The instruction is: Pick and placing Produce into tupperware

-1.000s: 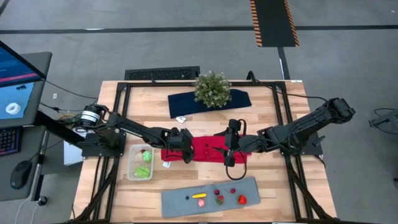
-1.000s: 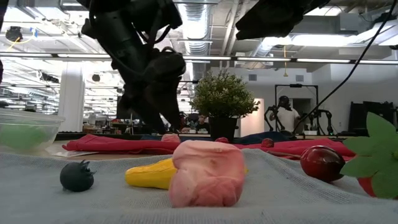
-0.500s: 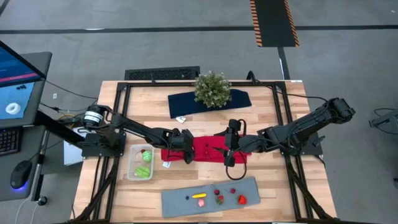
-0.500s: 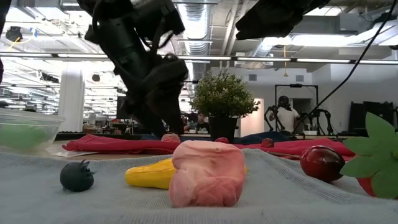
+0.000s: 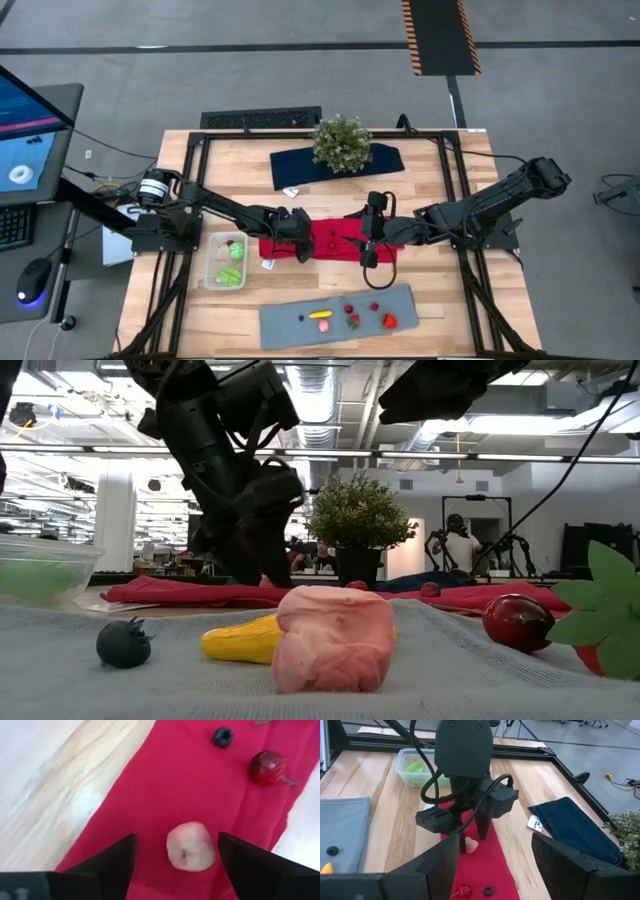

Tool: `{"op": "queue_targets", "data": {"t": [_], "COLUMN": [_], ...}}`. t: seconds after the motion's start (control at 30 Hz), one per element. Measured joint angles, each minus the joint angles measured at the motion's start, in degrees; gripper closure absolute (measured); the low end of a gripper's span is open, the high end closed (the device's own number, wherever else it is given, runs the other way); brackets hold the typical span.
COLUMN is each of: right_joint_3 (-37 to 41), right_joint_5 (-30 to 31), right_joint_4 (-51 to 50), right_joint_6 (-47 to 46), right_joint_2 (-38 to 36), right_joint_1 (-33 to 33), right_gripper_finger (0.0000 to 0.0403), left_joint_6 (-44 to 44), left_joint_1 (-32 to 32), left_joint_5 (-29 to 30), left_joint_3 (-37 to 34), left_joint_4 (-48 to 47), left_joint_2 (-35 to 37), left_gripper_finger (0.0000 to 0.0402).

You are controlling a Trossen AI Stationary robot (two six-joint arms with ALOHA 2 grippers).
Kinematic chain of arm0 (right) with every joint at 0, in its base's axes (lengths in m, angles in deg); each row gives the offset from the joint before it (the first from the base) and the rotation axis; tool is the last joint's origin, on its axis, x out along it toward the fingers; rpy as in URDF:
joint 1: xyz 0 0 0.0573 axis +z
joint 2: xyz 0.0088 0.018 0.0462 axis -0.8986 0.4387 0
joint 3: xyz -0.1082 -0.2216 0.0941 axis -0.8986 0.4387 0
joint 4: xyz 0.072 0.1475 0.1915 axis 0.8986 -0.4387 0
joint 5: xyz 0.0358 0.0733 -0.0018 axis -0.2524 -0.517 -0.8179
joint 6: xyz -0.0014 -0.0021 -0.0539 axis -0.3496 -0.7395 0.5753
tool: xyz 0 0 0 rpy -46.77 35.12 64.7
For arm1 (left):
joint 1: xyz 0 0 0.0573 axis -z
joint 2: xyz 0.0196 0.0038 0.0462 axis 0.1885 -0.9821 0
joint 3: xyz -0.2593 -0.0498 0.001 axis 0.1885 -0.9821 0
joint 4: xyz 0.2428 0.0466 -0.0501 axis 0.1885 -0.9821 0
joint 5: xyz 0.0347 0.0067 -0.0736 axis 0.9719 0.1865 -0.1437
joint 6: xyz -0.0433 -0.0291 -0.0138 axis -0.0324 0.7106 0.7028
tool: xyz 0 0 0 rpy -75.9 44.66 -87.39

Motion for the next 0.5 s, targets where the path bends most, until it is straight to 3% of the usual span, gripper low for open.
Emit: {"op": "queue_targets", "data": {"t": [0.5], "right_joint_3": [0.00], "right_joint_5": [0.00], "right_joint_4": [0.04], "right_joint_6": [-0.01], "right_joint_2": [0.00], "right_joint_1": [0.00], "right_gripper_finger": [0.0128], "left_joint_6": [1.88], "left_joint_1": [0.64], "left_joint_5": [-0.40], "left_joint_3": [0.00], "left_joint_4": [2.21], "left_joint_2": [-0.13], "left_gripper_finger": [0.0307]}}
